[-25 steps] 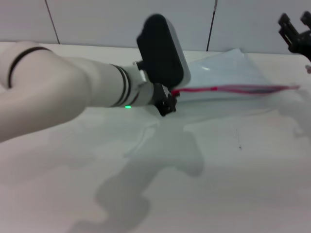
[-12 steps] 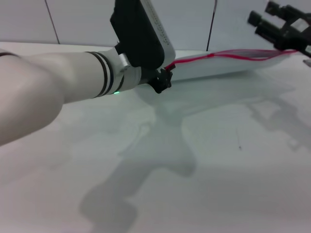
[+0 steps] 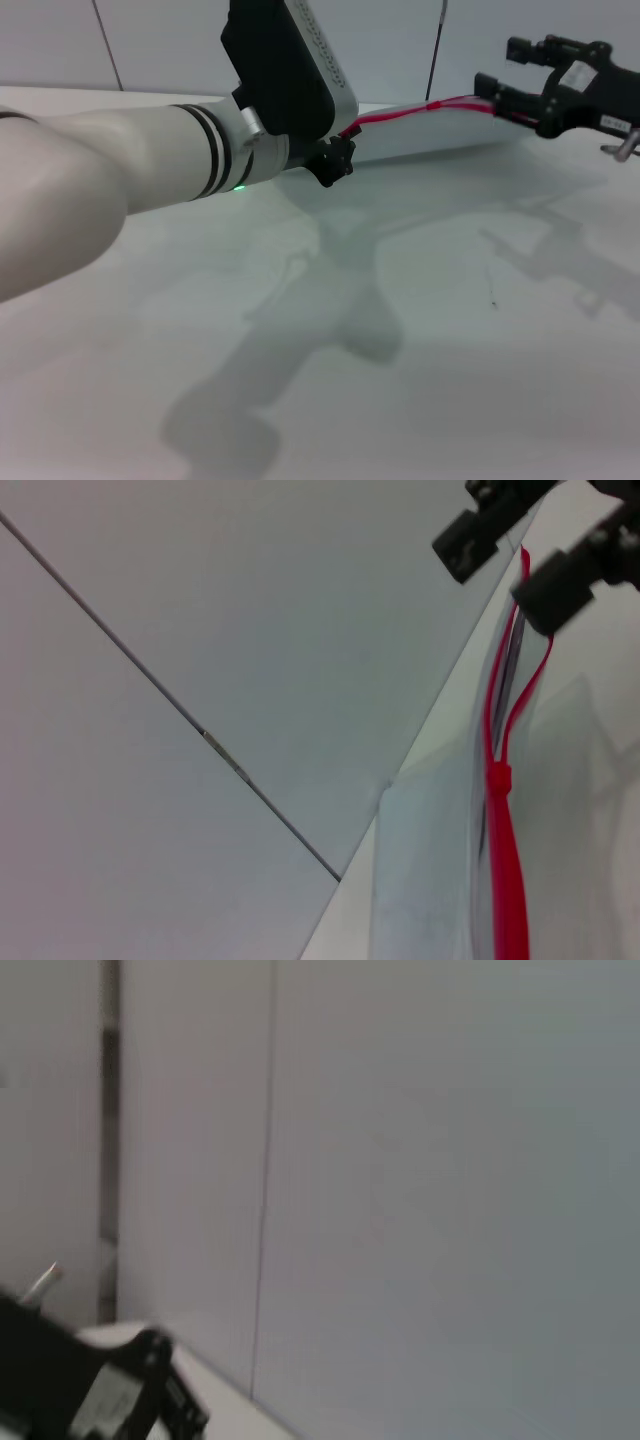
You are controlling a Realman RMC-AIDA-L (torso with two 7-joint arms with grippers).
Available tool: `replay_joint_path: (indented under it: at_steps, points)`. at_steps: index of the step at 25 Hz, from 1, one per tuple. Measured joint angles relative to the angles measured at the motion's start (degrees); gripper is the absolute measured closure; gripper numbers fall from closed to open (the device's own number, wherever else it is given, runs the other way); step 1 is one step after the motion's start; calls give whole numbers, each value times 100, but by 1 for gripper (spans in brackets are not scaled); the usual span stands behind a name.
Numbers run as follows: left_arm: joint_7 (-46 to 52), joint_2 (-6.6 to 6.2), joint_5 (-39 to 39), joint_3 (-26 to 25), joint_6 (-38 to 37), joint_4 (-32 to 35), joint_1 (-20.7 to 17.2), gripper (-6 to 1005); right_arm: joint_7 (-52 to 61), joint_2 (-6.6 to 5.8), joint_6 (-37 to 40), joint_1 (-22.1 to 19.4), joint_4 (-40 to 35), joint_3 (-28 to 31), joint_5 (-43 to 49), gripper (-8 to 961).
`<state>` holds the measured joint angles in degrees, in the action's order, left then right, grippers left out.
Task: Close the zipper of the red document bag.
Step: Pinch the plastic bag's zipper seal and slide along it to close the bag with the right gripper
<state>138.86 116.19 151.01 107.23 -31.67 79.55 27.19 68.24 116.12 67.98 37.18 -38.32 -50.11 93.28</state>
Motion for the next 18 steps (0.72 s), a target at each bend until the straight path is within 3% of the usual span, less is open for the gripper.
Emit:
replay_joint_path:
  at_steps: [8,18]
  points:
    - [0,0,-2,-1,4,5,-2,942,2,32,-456,-69,-767,-838,320,337]
    - [2,-9,-1,-62,0,6,3,942,274,42,-1960,-467,-1951,-2813,385,343]
